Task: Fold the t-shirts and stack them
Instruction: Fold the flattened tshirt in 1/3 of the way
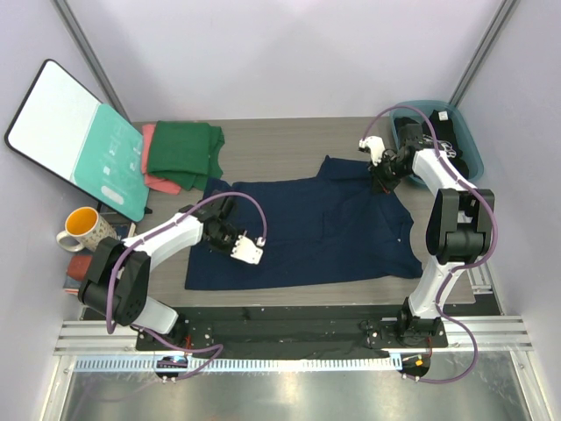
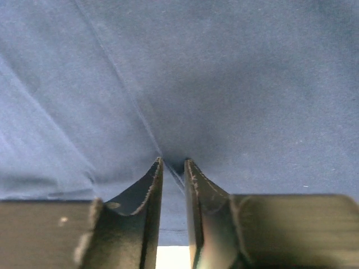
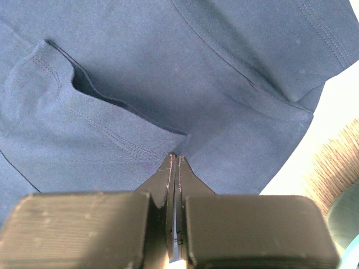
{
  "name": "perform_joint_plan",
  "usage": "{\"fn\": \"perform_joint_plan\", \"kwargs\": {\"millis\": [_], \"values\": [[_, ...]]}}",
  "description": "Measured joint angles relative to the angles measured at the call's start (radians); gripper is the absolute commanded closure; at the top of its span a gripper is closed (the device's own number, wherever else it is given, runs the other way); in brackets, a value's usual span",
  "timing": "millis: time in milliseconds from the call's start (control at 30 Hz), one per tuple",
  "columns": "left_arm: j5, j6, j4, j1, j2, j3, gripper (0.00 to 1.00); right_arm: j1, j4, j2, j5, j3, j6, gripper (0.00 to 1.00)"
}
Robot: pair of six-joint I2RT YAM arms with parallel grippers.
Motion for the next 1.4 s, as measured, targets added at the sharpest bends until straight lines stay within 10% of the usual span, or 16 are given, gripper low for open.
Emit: {"fn": "perform_joint_plan", "kwargs": {"millis": [667, 900, 1400], "values": [[-0.071, 0.002, 0.031, -0.045, -0.001, -0.061, 0.99, 0.015, 0.008, -0.025, 0.003, 0.034, 0.008, 0.99], [-0.087, -0.004, 0.045, -0.056, -0.002, -0.061, 0.73, 0.018, 0.018, -0.032, 0.023, 0.034, 0.012, 0.60], [-0.116, -0.035, 0.089, -0.076, -0.019, -0.082, 0.73, 0.120, -0.018, -0.058, 0.017, 0.051, -0.009, 0.66]]}}
